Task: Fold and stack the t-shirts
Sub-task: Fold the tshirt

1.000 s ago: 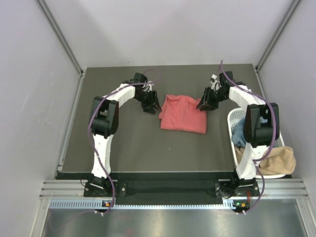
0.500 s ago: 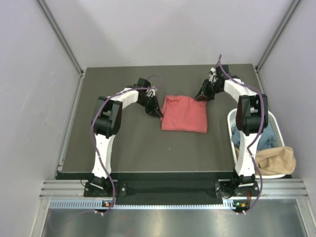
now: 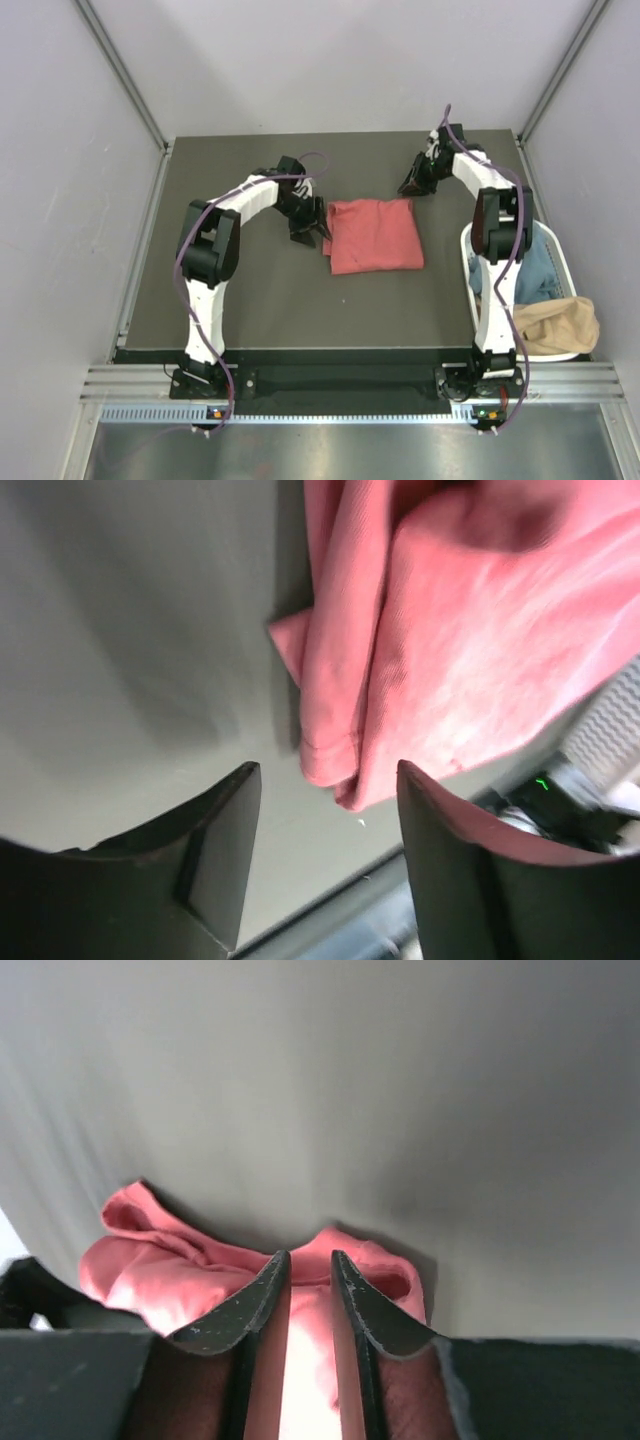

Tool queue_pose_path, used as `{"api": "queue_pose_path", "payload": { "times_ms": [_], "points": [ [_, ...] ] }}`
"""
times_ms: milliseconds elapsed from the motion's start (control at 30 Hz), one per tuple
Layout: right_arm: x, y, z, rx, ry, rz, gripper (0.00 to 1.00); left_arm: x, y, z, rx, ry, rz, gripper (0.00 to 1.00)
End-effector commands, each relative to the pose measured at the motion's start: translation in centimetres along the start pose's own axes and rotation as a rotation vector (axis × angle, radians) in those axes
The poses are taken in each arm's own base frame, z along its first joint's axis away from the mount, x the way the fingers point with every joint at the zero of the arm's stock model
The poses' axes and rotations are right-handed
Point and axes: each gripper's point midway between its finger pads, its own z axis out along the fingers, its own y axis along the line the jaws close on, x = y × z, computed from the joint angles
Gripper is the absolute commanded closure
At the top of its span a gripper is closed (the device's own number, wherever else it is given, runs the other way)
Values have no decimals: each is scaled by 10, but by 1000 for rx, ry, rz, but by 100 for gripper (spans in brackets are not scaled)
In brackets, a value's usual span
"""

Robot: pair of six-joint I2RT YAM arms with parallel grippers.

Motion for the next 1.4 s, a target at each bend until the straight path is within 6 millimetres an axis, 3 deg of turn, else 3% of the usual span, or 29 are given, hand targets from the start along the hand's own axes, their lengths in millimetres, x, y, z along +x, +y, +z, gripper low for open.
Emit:
{"api": "queue_pose_path", "payload": {
  "times_ms": [0, 167, 333, 533, 633, 900, 1367],
  "points": [
    [-27, 30, -55, 11, -94, -118, 76, -46, -24, -56, -89, -232, 199, 38],
    [-11, 27, -87, 69, -75, -229, 55, -85, -38, -73, -166, -410, 368, 36],
    [11, 10, -91, 108, -46, -281, 49, -108, -54, -74, -251, -543, 554, 38],
    [20, 10, -96, 103, -44, -298, 49, -106, -82, -49, -249, -555, 767, 40],
    [21, 10, -94, 88, -43, -288, 48, -109, -89, -48, -266, -597, 879, 38],
    [23, 13, -90, 62, -47, -278, 45, -116, -82, -26, -287, -523, 944, 39],
    [19, 1, -63, 67, -31, -285, 43, -92, -81, -6, -191, -407, 938, 40]
  ]
}}
